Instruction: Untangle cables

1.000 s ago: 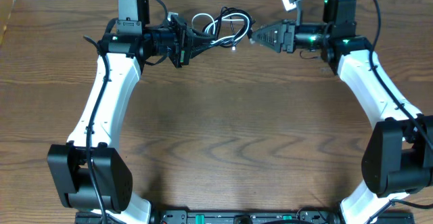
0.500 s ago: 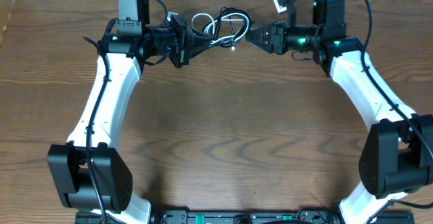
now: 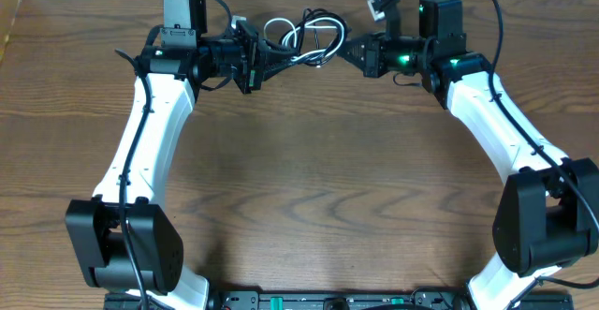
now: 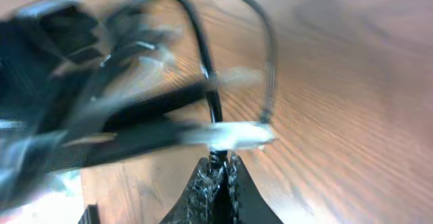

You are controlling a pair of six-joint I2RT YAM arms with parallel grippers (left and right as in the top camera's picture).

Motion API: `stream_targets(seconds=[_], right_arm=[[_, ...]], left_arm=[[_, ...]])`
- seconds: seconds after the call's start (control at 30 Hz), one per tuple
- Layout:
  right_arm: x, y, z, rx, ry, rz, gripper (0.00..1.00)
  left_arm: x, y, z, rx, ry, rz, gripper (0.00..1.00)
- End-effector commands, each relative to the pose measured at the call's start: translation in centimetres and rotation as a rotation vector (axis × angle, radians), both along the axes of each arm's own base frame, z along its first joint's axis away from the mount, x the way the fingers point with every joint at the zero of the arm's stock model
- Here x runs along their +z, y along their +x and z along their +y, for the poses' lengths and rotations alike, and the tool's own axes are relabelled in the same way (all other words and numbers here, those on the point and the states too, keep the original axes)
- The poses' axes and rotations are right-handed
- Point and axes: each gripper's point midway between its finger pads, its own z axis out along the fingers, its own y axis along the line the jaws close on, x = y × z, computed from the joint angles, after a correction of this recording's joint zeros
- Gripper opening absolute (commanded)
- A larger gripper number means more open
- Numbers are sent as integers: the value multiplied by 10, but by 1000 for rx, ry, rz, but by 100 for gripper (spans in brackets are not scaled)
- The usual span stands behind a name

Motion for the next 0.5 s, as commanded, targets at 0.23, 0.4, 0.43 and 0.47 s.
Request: stream_targets(seconds=[0.23, 0.4, 0.43, 0.47], right_arm=[[-54, 25, -58, -477, -178, 293, 1], [-51, 31, -63, -490, -163, 279, 1], [-47, 33, -62, -482, -147, 269, 1], [-44, 34, -61, -470, -131, 258, 1]], left_arm=[[52, -21, -19, -310, -174, -435, 8], [65, -40, -23, -453, -234, -684, 7], [68, -46, -24, -488, -251, -761, 8], [67, -48, -25, -504, -248, -810, 7]])
